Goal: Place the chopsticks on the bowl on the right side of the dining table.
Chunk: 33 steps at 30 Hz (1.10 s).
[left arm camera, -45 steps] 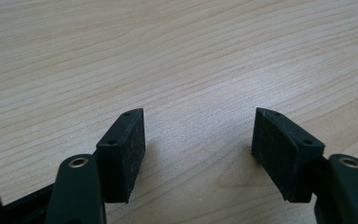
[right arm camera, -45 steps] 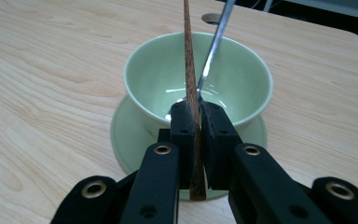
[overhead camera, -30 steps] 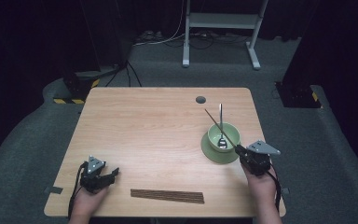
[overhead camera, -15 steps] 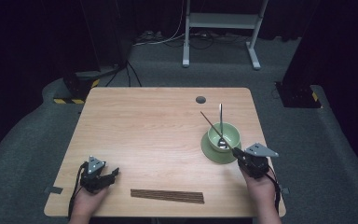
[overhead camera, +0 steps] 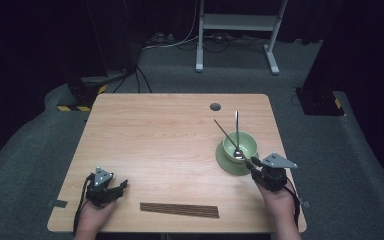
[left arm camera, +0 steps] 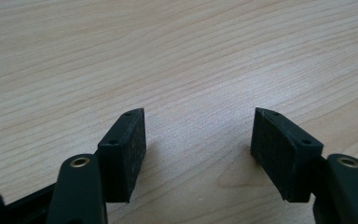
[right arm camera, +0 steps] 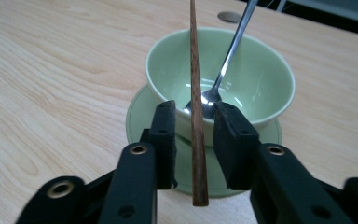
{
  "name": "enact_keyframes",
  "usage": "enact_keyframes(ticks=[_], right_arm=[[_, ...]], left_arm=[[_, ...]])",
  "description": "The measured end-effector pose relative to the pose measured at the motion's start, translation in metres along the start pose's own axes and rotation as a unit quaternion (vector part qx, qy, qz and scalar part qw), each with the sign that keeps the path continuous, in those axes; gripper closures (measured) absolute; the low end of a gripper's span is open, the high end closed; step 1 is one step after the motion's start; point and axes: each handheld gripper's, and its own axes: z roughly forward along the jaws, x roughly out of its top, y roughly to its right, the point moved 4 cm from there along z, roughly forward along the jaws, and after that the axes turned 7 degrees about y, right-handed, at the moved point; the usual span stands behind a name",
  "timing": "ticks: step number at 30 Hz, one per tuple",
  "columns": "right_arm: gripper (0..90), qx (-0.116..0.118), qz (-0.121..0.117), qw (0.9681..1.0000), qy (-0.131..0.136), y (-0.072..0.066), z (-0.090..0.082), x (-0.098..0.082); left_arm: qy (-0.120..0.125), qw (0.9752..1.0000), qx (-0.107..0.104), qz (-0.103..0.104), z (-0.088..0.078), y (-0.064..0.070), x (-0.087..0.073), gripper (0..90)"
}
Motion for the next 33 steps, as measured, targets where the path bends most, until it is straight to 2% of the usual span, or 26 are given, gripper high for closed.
enact_keyframes(ticks=[6,8,10,12,15,16,23,26,28,30,33], right_arm=[[56.5,0.009,-0.001,0.9996,0.025,-0.012,-0.006,0.014],[52.1,0.030,0.001,0.9988,0.037,-0.025,-0.009,0.023],[49.6,0.042,0.003,0.9984,0.038,-0.033,-0.008,0.025],[47.1,0.056,0.003,0.9978,0.036,-0.042,-0.006,0.027],[44.6,0.067,0.001,0.9973,0.030,-0.050,-0.002,0.027],[42.2,0.079,0.002,0.9966,0.023,-0.058,0.002,0.026],[38.8,0.112,-0.003,0.9937,0.002,-0.081,0.017,0.020],[38.3,0.117,-0.002,0.9931,-0.009,-0.088,0.019,0.017],[38.3,0.109,-0.025,0.9936,-0.016,-0.093,0.018,0.015],[38.2,0.113,-0.018,0.9933,-0.018,-0.097,0.016,0.012],[38.2,0.123,-0.007,0.9923,-0.013,-0.104,0.016,0.001]], left_arm=[[-0.001,1.0000,-0.001,-0.001,0.000,0.000,0.000,35.6],[0.000,1.0000,0.000,0.000,0.000,0.000,0.000,35.5],[0.000,1.0000,0.000,0.001,0.000,0.000,0.000,35.6],[-0.003,0.9999,-0.007,-0.009,0.001,-0.002,0.000,35.3],[-0.003,1.0000,-0.005,-0.004,0.000,-0.001,0.000,35.3],[-0.002,1.0000,-0.005,-0.003,0.001,-0.001,0.000,35.3],[-0.003,1.0000,-0.007,-0.004,0.001,-0.001,0.000,35.3],[-0.003,0.9999,-0.009,-0.003,0.001,-0.001,0.000,35.4],[-0.001,1.0000,-0.006,0.002,0.000,0.000,0.000,35.3],[-0.001,1.0000,-0.003,0.008,0.000,0.001,0.000,35.4],[-0.003,1.0000,-0.008,0.000,0.000,-0.001,0.000,35.5]])
